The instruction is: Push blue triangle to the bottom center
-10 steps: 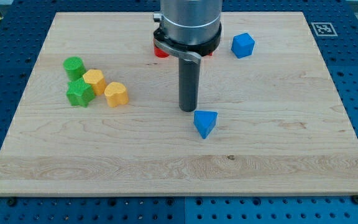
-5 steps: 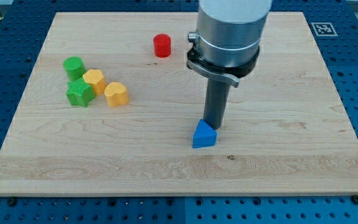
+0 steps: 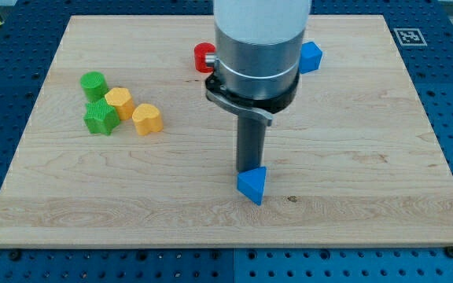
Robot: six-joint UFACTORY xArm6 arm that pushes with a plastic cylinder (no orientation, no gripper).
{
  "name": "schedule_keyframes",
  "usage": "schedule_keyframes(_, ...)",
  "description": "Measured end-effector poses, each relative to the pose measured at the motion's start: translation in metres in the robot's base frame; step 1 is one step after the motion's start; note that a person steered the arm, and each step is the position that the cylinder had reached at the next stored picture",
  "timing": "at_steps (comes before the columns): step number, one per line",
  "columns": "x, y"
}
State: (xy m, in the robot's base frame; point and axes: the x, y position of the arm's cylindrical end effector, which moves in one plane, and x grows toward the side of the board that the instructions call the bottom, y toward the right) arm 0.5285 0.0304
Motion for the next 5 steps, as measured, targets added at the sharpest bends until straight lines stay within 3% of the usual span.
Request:
schedule_keyframes(2, 0.008, 0.029)
schedule_keyframes(5, 0.011, -0.013)
